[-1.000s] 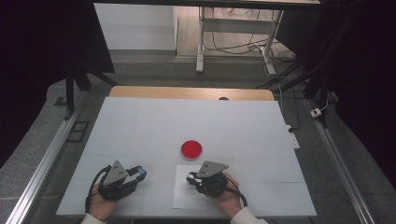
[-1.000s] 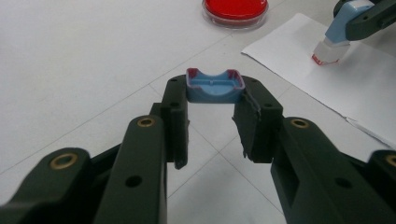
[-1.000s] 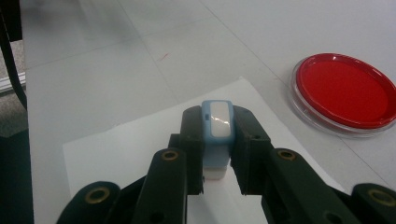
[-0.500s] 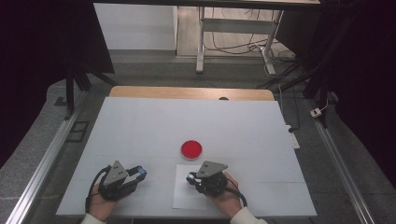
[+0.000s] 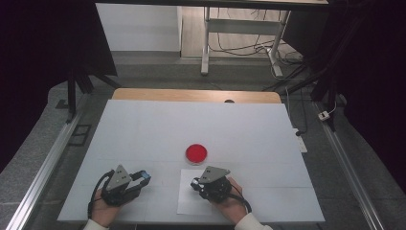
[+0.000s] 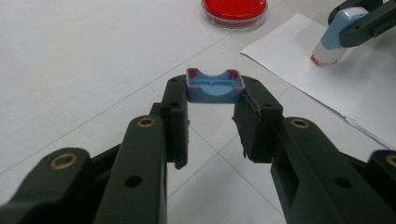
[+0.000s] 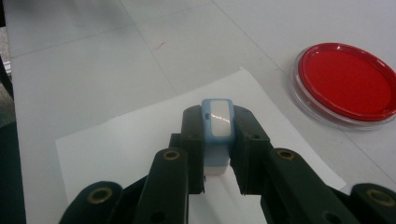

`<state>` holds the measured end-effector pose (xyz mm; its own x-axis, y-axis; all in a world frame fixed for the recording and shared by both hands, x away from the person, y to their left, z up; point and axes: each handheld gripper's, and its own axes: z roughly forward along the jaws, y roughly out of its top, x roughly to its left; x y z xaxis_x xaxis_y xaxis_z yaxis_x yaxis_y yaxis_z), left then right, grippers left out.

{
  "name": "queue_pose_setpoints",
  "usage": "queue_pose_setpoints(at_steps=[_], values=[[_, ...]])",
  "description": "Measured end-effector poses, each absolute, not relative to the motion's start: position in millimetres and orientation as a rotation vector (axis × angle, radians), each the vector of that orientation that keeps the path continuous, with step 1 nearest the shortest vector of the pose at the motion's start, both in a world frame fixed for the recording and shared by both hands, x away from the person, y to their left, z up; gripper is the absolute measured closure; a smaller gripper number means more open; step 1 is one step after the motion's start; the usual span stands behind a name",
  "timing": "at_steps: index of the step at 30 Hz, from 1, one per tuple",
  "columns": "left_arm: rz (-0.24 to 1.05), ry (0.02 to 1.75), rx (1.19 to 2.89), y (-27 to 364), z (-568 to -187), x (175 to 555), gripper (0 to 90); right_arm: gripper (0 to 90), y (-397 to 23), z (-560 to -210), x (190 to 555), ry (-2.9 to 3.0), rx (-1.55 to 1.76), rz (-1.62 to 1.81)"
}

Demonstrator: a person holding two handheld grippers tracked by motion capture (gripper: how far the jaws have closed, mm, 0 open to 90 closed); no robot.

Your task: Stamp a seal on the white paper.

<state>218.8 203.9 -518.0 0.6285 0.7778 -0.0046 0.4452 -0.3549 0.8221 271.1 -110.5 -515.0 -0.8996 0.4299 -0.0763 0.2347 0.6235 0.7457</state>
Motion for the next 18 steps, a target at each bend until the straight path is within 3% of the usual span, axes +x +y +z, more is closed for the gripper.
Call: queue_pose_setpoints(at_steps=[18], values=[[0.506,0.965,1.996,205.7,-517.1,218.3,65.6,76.3,-115.8,-518.4,273.0,2.594,0.610,1.200]])
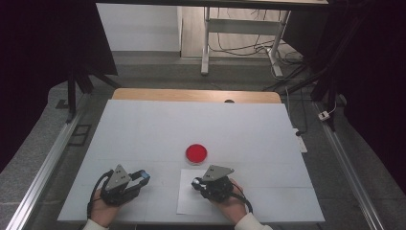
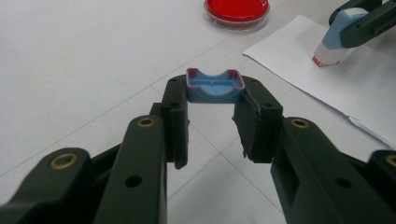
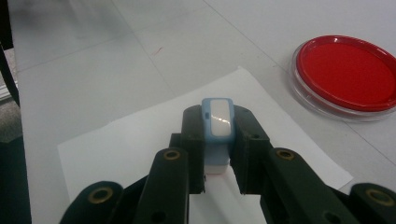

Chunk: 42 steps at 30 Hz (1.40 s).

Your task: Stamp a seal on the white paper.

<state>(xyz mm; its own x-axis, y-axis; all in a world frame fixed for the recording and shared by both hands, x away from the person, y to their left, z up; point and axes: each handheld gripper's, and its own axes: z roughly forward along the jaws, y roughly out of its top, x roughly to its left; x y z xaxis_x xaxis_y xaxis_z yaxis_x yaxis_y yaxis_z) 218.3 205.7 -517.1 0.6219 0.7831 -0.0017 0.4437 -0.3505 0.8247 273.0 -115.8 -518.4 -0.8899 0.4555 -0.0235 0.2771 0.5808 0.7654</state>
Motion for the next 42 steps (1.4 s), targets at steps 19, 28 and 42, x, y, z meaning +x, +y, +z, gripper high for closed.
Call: queue_pose_setpoints(at_steps=[19,28,42], values=[[0.506,0.966,1.995,206.0,-516.7,218.0,65.6,76.1,-112.6,-517.9,269.2,2.578,0.577,1.174],[0.505,0.969,1.997,206.6,-517.4,218.7,65.6,75.6,-112.7,-514.7,268.5,2.567,0.558,1.182],[0.505,0.968,1.996,206.5,-517.4,218.5,65.5,75.1,-119.9,-510.1,269.8,2.543,0.609,1.273]])
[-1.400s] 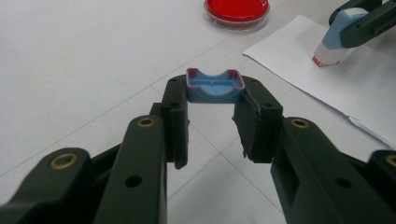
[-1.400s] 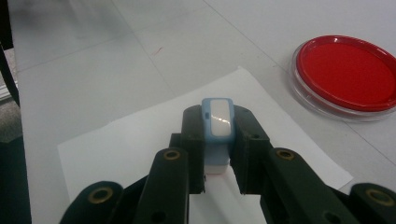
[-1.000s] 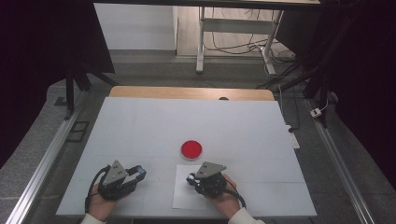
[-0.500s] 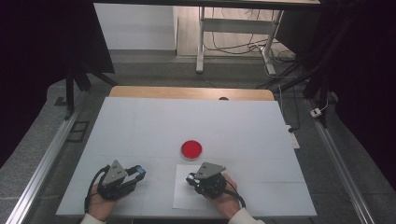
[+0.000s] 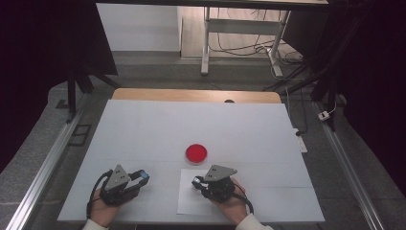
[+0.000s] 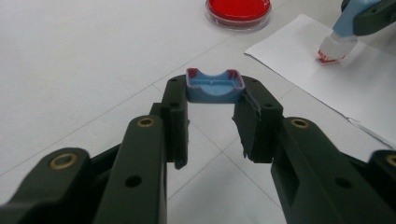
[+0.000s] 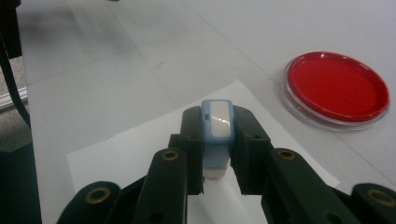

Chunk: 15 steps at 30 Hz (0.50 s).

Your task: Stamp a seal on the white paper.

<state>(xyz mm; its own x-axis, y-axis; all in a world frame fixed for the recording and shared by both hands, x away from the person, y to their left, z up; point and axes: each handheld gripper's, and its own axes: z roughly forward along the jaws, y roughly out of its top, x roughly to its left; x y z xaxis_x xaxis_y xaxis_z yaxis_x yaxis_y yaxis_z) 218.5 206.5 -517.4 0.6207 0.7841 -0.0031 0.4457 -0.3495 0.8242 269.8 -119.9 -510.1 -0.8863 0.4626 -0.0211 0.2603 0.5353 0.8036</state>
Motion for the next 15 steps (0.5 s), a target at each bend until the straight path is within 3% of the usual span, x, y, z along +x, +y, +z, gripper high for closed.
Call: queue_pose_setpoints(at_steps=[15], values=[[0.507,0.968,1.996,207,-517,219,65.5,75.1,-129,-498,269,2.485,0.647,1.389]])
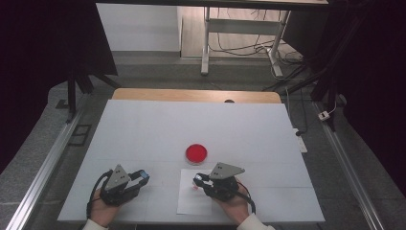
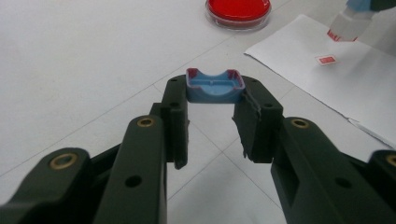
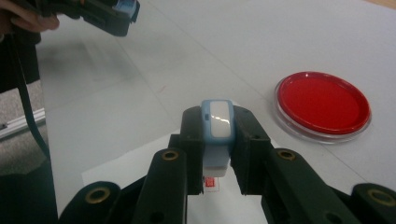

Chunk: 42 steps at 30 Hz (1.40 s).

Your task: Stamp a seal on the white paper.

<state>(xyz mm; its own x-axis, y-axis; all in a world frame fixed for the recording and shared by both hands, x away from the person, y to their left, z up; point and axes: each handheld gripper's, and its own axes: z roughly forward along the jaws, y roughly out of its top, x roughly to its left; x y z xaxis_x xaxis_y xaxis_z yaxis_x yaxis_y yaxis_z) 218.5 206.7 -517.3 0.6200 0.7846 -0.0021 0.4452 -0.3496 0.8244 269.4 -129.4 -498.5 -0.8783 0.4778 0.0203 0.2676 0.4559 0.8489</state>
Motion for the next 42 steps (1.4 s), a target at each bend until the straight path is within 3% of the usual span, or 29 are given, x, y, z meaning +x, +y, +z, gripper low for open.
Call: queue_pose_setpoints(at_steps=[42], values=[[0.516,0.969,1.994,208,-517,219,65.5,75.1,-191,-472,292,2.244,0.878,1.582]])
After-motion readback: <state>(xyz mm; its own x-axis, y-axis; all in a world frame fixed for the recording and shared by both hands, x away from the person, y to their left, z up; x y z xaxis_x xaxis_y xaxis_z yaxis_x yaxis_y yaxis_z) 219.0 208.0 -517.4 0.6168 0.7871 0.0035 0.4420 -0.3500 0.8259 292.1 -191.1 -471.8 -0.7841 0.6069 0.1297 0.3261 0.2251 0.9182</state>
